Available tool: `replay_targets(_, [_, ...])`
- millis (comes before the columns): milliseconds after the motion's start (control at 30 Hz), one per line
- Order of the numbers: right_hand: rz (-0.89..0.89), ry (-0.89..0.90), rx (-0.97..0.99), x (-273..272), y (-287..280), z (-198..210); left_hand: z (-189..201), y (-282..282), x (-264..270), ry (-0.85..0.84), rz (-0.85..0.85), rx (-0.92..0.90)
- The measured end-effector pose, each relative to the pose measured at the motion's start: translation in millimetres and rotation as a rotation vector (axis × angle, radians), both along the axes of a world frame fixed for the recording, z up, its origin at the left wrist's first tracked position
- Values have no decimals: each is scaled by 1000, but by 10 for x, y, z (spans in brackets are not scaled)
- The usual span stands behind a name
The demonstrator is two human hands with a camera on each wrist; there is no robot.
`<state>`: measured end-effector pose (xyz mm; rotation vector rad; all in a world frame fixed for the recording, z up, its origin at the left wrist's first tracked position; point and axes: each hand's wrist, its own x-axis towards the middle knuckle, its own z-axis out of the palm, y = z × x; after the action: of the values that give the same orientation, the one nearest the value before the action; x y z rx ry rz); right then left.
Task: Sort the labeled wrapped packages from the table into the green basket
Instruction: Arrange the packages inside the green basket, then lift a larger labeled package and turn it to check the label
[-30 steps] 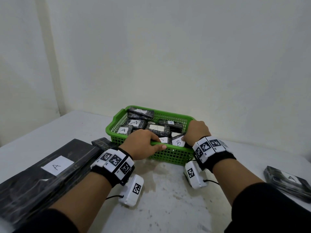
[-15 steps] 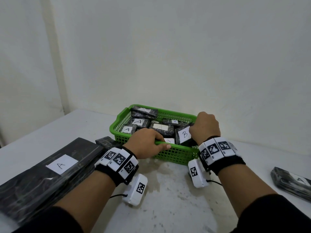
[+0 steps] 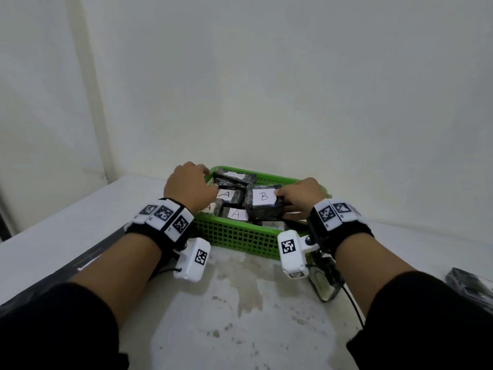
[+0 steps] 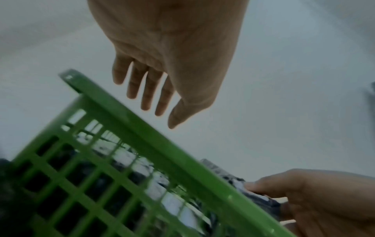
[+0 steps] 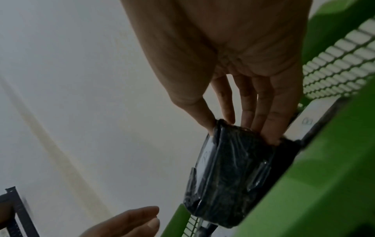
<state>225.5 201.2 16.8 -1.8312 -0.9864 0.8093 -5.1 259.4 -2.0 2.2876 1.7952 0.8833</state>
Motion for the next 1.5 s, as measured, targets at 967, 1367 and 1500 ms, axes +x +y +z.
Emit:
replay_targets(967, [97, 54, -103, -765, 907, -52, -386, 623, -73, -371, -5, -442])
replay_targets(1367, [144, -7, -77, -523, 642, 52, -400, 633, -67, -393, 25, -433])
replay_targets(1500, [162, -109, -8, -295, 389, 142, -347, 565, -72, -351, 45, -400])
